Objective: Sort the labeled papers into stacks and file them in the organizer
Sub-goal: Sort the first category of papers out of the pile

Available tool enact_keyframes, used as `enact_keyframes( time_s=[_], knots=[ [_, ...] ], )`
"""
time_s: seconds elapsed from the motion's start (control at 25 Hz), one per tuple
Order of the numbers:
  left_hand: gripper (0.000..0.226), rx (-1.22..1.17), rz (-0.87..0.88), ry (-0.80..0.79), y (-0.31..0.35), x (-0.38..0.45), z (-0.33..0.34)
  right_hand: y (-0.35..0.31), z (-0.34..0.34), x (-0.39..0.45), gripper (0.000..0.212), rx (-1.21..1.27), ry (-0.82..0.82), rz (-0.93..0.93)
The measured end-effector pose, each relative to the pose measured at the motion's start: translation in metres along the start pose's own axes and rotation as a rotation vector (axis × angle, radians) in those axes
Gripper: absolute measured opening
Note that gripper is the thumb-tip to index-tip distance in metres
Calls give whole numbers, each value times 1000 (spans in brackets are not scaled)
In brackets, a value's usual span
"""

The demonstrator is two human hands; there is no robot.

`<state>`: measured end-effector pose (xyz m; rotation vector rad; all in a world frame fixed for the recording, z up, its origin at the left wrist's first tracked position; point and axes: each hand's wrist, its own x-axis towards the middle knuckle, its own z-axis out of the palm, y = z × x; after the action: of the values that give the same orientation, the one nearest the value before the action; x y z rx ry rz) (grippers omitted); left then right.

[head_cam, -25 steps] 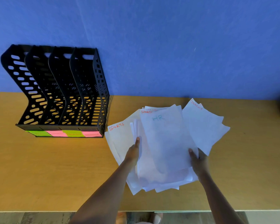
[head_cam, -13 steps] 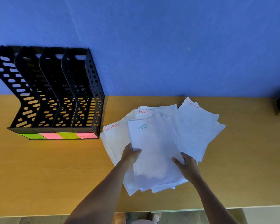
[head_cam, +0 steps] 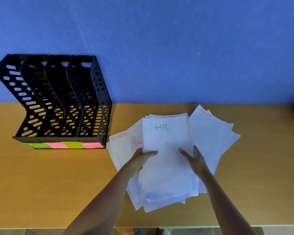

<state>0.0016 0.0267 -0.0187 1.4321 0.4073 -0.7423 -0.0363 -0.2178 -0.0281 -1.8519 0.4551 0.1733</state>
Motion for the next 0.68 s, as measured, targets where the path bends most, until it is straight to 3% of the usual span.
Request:
enact_keyframes(
  time_s=[0.12,0.2,0.36,0.44,0.52,0.56,0.68],
  knots=[
    [28,40,99,106,8,0,7,-11,7,-1,52,6,27,-73],
    [30,-18,145,88,16,0,6,-17,1,2,51,126,79,-77],
    [24,50,341,98,45,-12,6,-36,-13,4,21,279,147,-178],
    [18,91,474,184,64,-20,13,-49,-10,3,33,334,240,-260],
    [14,46,570,225,77,-27,22,-64,-4,0,28,390,291,-318],
    [17,25,605,227,81,-30,26,-69,0,-3,22,425,283,-338],
    [37,-16,637,292,81,-34,30,-76,7,-14,32,424,224,-413]
  ],
)
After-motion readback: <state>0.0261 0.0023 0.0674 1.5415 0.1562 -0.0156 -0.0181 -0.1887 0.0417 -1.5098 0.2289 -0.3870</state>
